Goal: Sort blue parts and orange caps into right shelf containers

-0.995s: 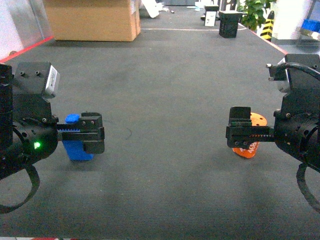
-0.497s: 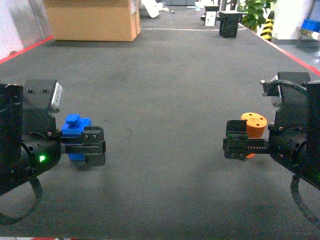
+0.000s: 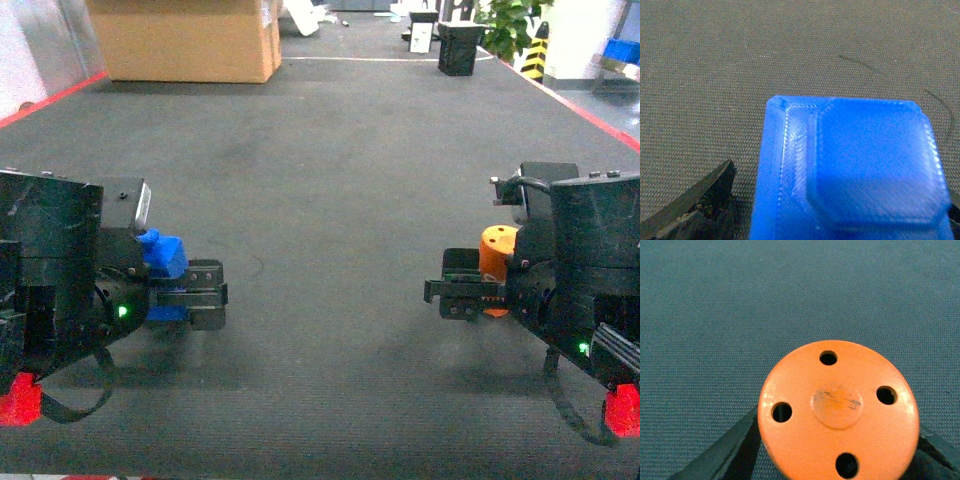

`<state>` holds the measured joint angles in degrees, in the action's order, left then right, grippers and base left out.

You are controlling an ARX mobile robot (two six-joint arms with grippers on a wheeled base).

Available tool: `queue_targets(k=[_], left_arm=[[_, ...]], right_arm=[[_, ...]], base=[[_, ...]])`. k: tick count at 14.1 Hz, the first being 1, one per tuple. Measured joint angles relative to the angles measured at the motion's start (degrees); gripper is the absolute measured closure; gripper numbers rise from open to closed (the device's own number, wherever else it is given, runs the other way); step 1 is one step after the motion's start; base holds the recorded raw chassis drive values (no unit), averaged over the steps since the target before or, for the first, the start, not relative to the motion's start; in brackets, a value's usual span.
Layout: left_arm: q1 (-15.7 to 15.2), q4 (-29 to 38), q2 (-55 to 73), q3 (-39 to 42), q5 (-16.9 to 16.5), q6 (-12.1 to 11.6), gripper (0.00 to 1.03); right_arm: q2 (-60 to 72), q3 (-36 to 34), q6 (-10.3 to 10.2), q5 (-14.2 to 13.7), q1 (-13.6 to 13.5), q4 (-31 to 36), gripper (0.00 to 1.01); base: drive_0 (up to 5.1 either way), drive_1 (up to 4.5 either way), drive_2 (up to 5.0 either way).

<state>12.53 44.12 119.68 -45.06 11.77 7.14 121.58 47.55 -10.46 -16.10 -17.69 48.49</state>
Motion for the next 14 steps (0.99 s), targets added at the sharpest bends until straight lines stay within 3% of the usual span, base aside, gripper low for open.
queue_targets(k=[2, 3, 4, 7, 9, 11, 14], left_arm=[[0.0, 0.4, 0.3, -0.3, 0.5, -0.1, 0.09], [0.0, 0.5, 0.4, -0.3, 0.8, -0.1, 0.20], [0.0, 0.8, 0.4, -0.2, 1.1, -0.1, 0.32], [0.0, 1.4, 0.4, -0.2, 1.1, -0.1, 0.39], [0.0, 3.3, -0.4, 1.6, 1.3, 0.0, 0.58], [0.2, 7.2, -4.3, 5.7, 2.2, 0.0, 0.59], [2.2, 17.0, -21.6, 16.7, 7.9, -1.0, 0.59]], right_arm=[[0.7, 0.3, 0.0, -0.6, 0.0, -0.2, 0.52], [0.7, 0.3, 0.0, -0.7, 0.1, -0.2, 0.57], [0.7, 0.3, 0.0, -0.6, 0.1, 0.0, 0.58], [0.7, 0.3, 0.0, -0.5, 0.1, 0.1, 0.58], [-0.1, -1.3, -0.2, 0.1, 0.6, 1.5, 0.58], [-3.8, -5.7, 0.3, 0.3, 1.0, 4.7, 0.58], [-19.6, -16.5, 4.1, -0.2, 2.4, 10.4, 0.58]], base=[[0.0, 0.00, 0.0], [0.0, 0.00, 0.0], [0.0, 0.00, 0.0], [0.0, 0.00, 0.0], [0.0, 0.00, 0.0], [0.0, 0.00, 0.0], [0.0, 0.00, 0.0]])
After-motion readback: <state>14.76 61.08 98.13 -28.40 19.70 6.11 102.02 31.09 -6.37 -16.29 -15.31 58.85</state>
